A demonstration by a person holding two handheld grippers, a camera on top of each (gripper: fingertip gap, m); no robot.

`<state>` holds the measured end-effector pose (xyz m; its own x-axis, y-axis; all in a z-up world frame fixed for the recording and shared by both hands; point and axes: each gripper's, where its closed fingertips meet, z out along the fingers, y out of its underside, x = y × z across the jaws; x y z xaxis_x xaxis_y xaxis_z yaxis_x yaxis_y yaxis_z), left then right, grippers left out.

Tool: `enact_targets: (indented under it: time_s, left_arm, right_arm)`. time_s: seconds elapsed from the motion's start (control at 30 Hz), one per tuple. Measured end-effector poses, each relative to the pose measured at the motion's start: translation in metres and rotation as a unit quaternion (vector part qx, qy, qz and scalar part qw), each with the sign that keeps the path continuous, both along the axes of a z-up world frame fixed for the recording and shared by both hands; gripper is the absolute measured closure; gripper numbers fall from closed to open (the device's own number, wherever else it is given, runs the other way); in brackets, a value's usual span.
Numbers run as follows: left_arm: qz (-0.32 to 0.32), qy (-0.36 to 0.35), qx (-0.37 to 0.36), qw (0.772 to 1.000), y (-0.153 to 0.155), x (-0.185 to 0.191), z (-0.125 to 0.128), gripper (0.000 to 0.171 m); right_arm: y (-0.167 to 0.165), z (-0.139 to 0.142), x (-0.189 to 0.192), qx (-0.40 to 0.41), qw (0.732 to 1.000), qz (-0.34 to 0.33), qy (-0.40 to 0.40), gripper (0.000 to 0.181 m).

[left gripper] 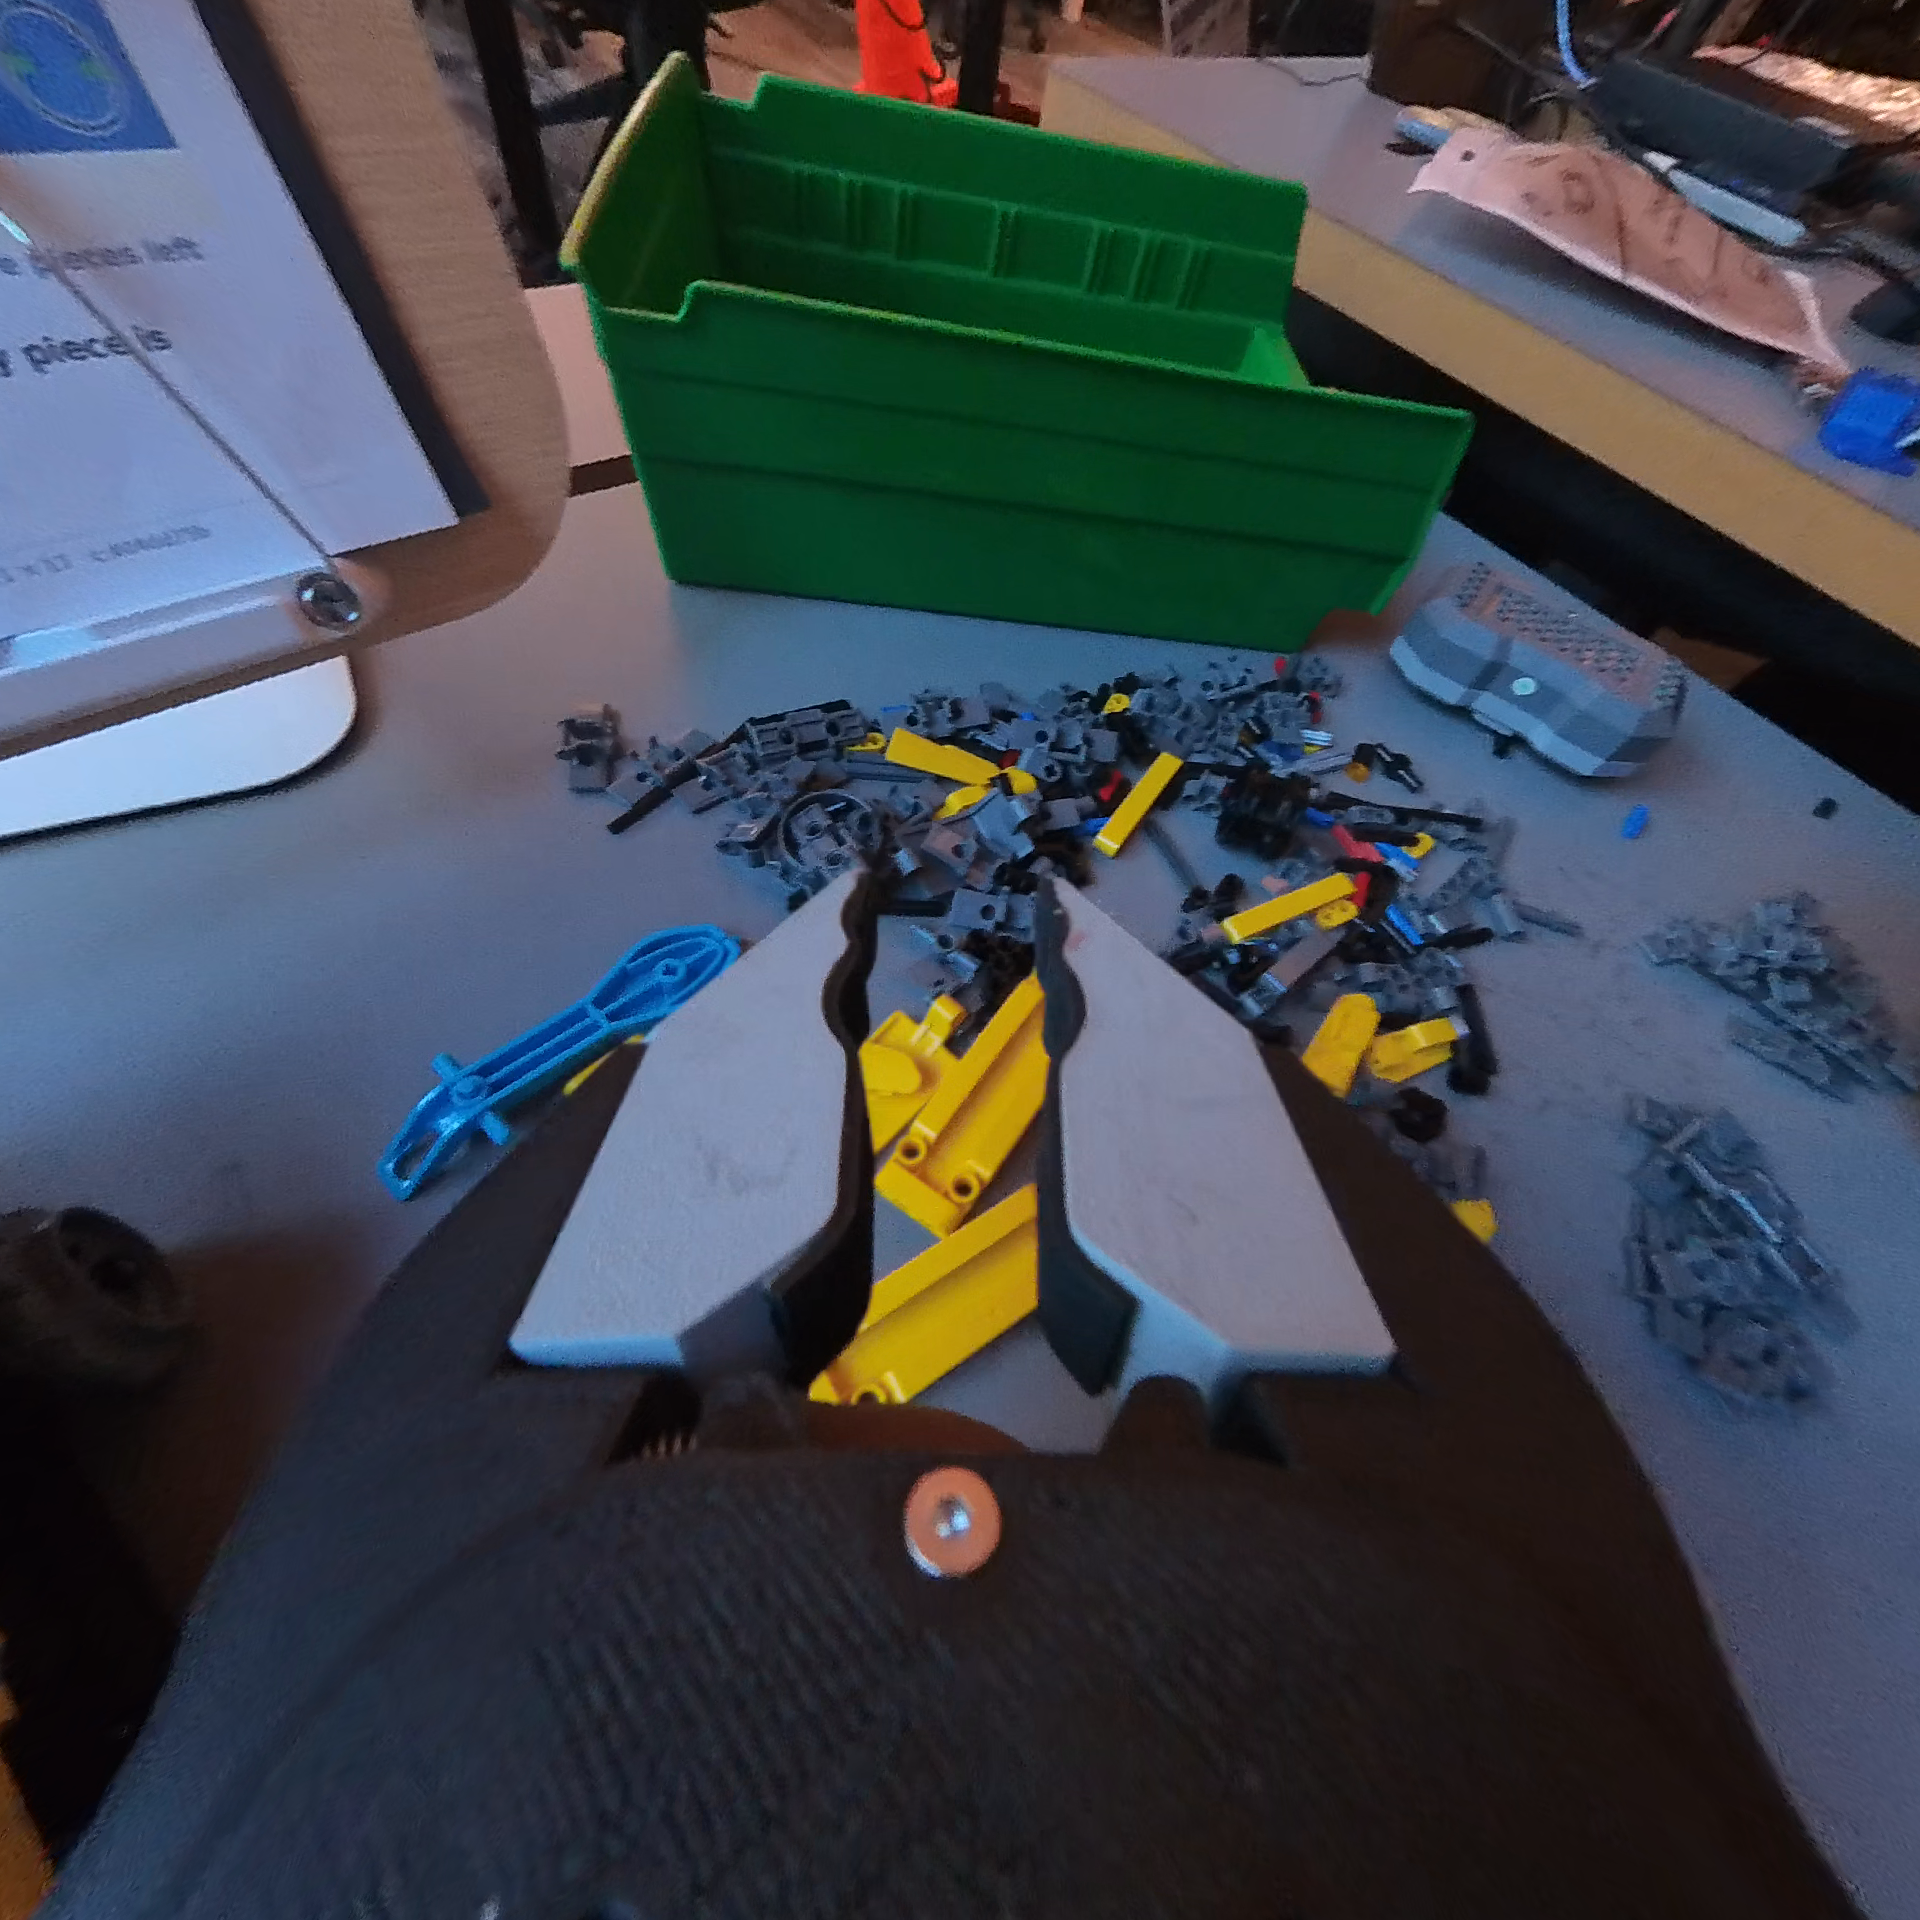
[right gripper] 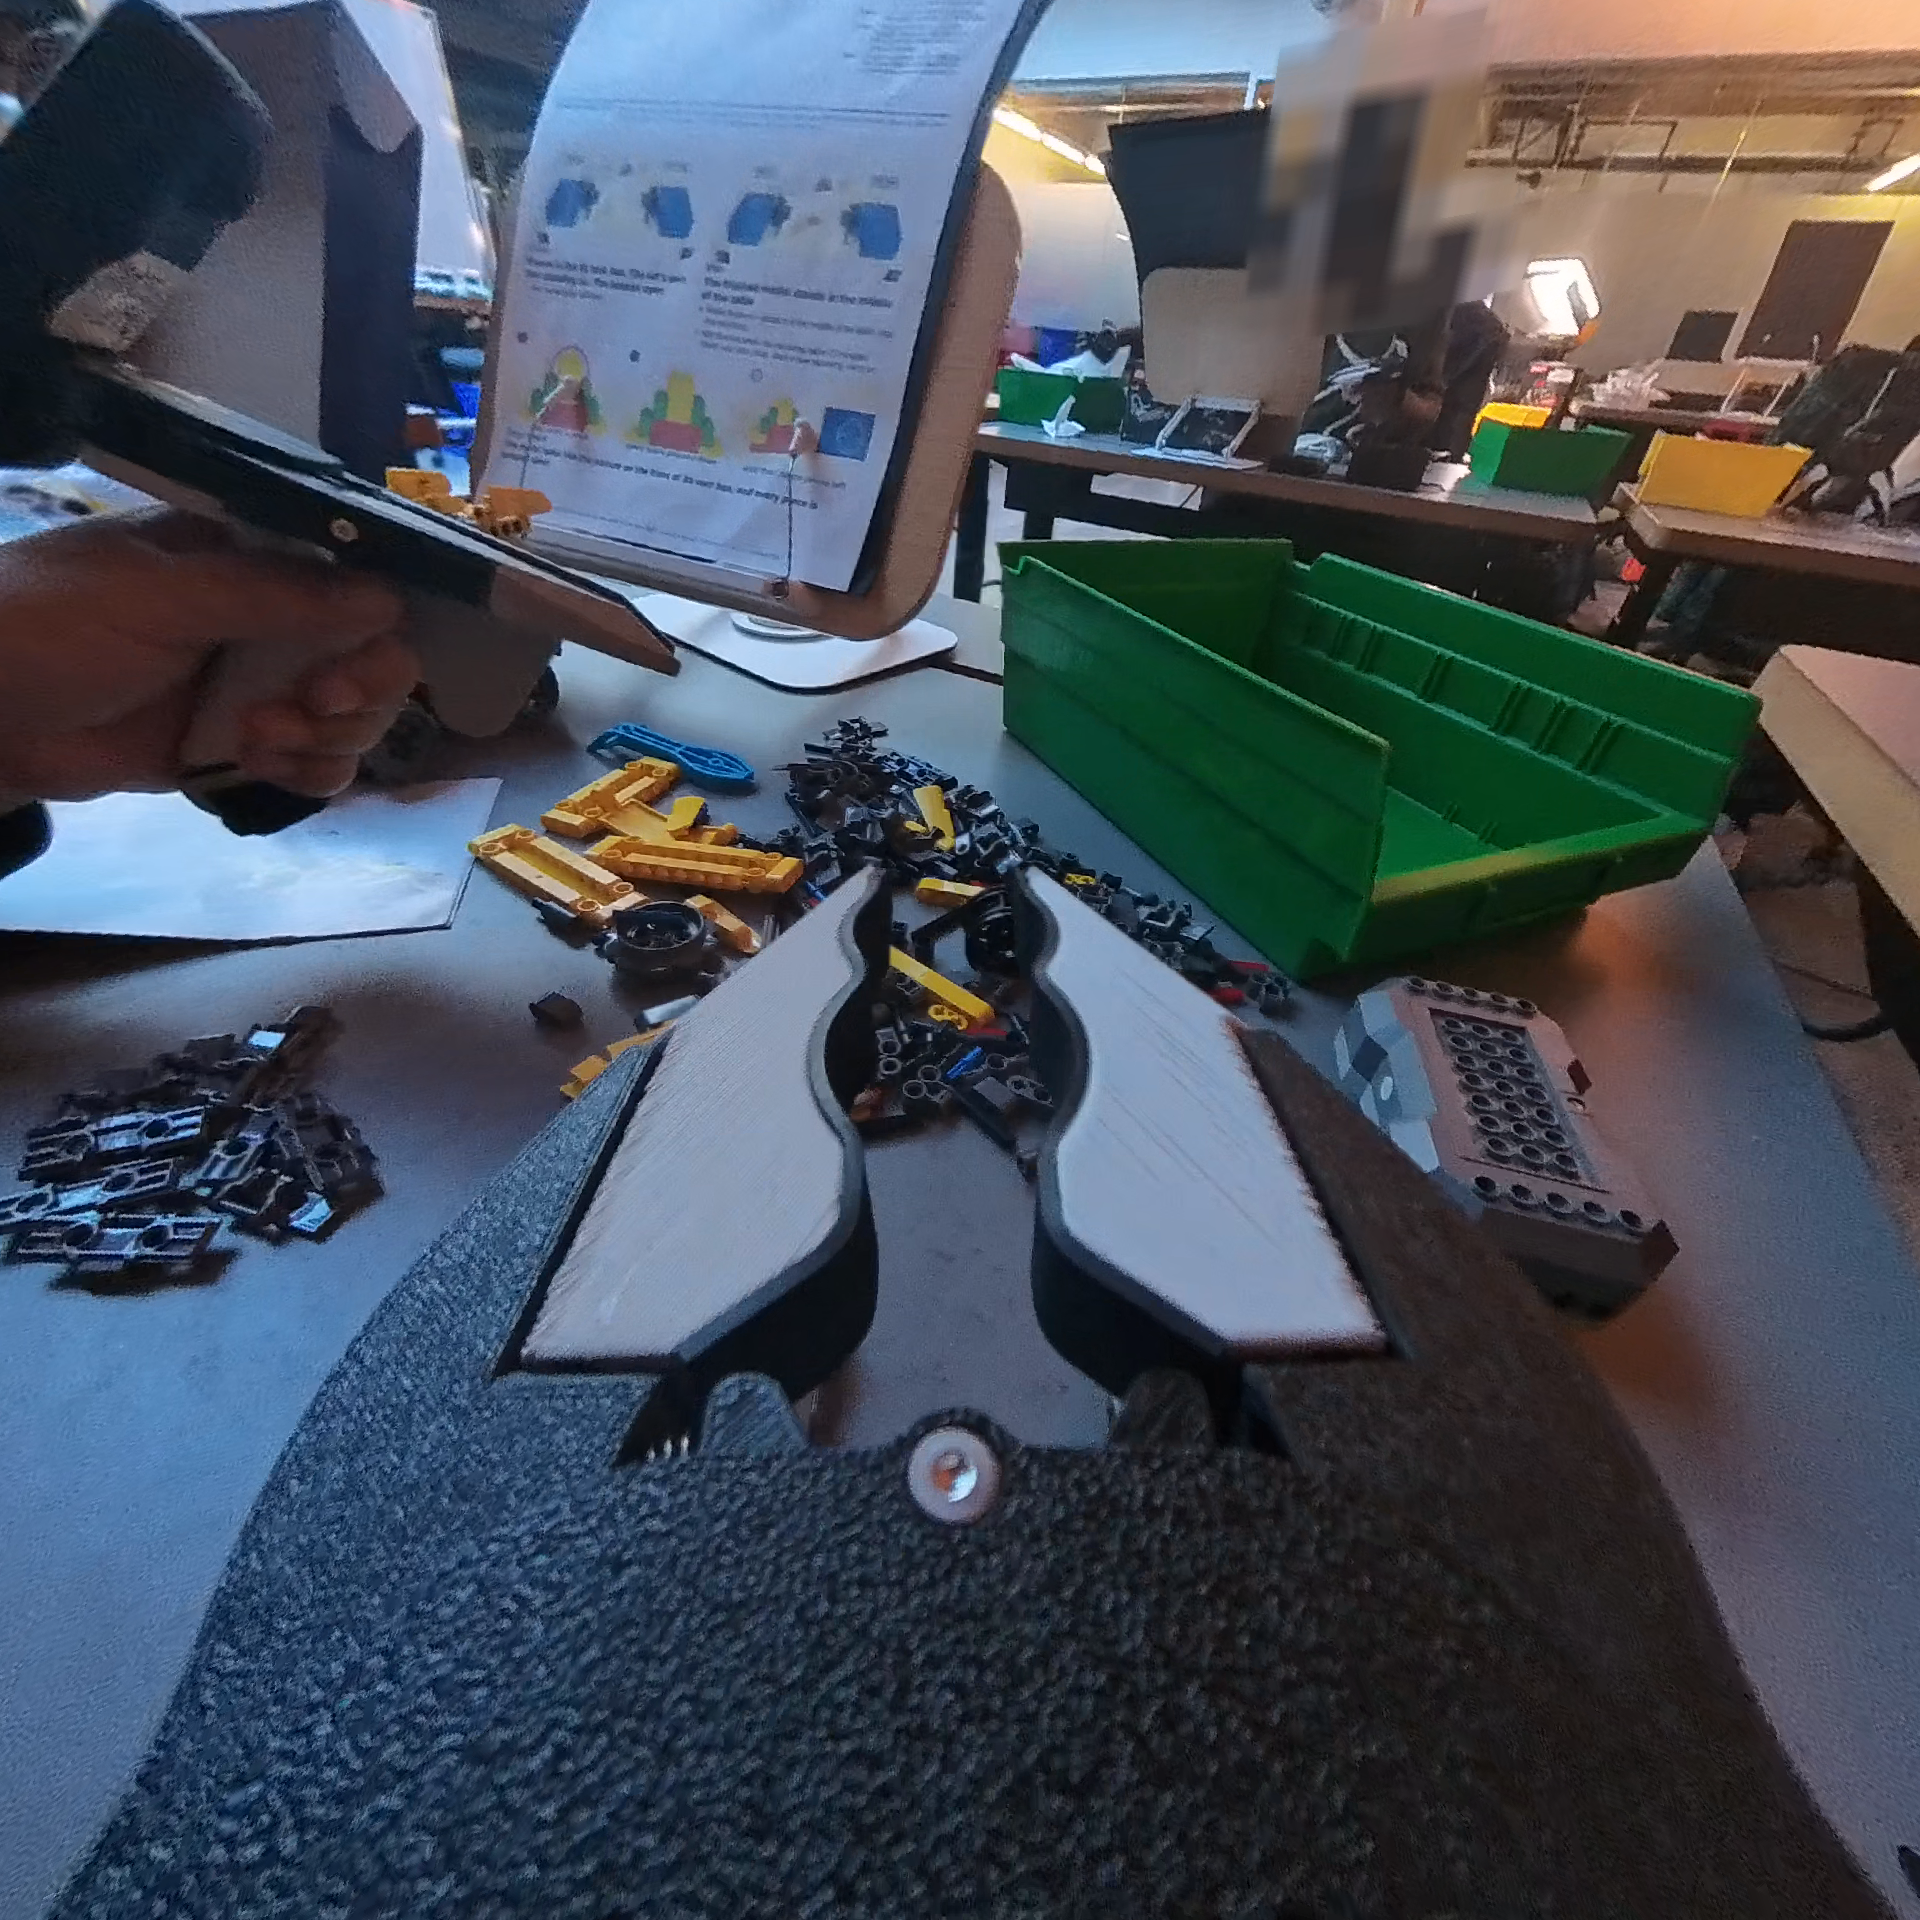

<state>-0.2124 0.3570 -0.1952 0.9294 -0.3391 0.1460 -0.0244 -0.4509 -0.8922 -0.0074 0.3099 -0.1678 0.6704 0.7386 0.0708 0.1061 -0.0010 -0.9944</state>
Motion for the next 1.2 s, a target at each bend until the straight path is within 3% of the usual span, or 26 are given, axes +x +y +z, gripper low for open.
enact_targets:
  time_s: [0.2,0.33,0.43,0.63,0.83,0.97,1.2]
  left_arm:
    - [-0.021,-0.001,-0.031,0.999,-0.004,0.01,-0.016,0.142]
    - [-0.012,0.017,-0.016,1.0,-0.003,0.006,-0.012,0.145]
    - [-0.055,0.005,-0.057,0.997,-0.011,0.018,-0.021,0.144]
    - [-0.091,0.084,-0.096,0.988,-0.013,0.021,-0.027,0.141]
    - [-0.1,0.097,-0.117,0.983,0.012,0.035,-0.021,0.134]
    - [-0.12,0.1,-0.168,0.973,0.029,0.041,-0.041,0.144]
    - [-0.122,0.136,-0.185,0.966,0.04,0.041,-0.073,0.141]
  right_arm:
    - [-0.001,-0.003,-0.004,-0.004,1.0,0.009,-0.005,0.16]
    - [0.0,-0.003,-0.002,-0.01,1.0,0.007,-0.001,0.16]
    - [-0.002,-0.003,-0.004,-0.011,1.0,0.017,0.0,0.16]
    - [-0.002,-0.006,-0.007,-0.011,1.0,0.023,-0.008,0.16]
    - [0.001,-0.006,-0.006,-0.015,1.0,0.019,-0.003,0.16]
    - [0.002,-0.006,-0.004,-0.018,1.0,0.018,0.002,0.16]
    - [0.001,-0.006,-0.005,-0.019,1.0,0.022,0.004,0.16]
